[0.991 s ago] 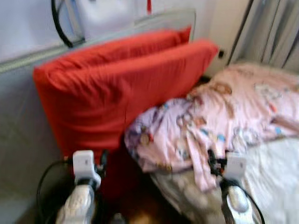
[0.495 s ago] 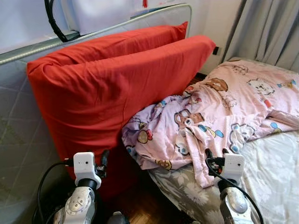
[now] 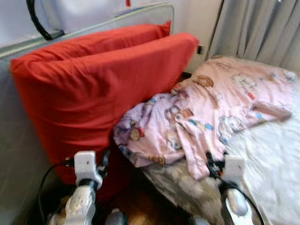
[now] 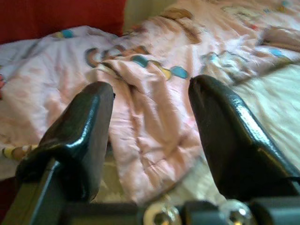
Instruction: Clean up the room
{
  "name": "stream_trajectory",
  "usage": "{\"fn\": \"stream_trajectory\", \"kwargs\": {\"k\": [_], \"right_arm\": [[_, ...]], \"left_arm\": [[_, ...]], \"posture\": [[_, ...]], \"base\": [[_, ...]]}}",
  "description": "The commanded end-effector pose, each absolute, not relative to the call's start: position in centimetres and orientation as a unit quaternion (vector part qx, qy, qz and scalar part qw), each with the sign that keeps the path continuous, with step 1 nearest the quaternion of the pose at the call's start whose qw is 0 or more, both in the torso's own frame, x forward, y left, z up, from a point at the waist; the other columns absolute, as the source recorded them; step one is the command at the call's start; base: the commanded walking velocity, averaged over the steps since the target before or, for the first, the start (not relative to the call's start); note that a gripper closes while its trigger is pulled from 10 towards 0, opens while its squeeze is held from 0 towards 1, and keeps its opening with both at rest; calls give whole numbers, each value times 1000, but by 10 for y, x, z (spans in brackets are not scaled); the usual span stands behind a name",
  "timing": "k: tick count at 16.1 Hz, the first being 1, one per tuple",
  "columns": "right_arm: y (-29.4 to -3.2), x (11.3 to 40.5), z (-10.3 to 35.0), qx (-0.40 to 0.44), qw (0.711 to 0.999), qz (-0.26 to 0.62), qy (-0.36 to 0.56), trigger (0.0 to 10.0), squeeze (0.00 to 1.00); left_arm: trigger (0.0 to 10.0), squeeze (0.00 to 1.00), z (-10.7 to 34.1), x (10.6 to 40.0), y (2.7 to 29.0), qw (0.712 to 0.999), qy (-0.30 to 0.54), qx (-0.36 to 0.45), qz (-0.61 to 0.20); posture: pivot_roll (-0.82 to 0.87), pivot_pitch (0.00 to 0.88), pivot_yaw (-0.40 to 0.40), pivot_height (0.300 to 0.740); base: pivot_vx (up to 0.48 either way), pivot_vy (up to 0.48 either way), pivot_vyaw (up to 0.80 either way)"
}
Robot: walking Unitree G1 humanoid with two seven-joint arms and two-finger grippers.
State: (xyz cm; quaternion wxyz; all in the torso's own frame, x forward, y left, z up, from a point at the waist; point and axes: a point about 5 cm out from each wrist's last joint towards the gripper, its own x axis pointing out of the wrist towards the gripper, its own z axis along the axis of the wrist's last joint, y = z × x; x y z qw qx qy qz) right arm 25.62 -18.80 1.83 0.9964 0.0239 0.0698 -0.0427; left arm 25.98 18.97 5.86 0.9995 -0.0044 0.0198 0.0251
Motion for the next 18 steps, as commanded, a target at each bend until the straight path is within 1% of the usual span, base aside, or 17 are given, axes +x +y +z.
{"fn": "stream_trajectory", "kwargs": {"k": [1, 8, 10, 12, 18], "right_arm": [[-185, 261, 23, 26, 997, -38, 60, 10000, 0], [-182, 262, 24, 25, 997, -35, 62, 10000, 0], [-181, 262, 20, 24, 996, -35, 77, 10000, 0], [-180, 260, 21, 32, 997, -33, 63, 10000, 0], [-181, 262, 22, 30, 997, -34, 65, 10000, 0]], "left_arm": [[10000, 0, 55, 257, 191, 999, 30, -4, 27], [10000, 0, 56, 258, 188, 999, 30, -5, 21], [10000, 0, 56, 258, 188, 999, 31, -5, 19], [10000, 0, 56, 258, 187, 999, 31, -3, 17], [10000, 0, 55, 259, 186, 999, 32, -2, 13]], "posture": [[-13, 9, 14, 641], [-14, 11, 17, 641], [-14, 11, 18, 641], [-14, 12, 18, 636], [-16, 11, 19, 636]], "base": [[0, 0, 0], [0, 0, 0], [0, 0, 0], [0, 0, 0], [0, 0, 0]]}}
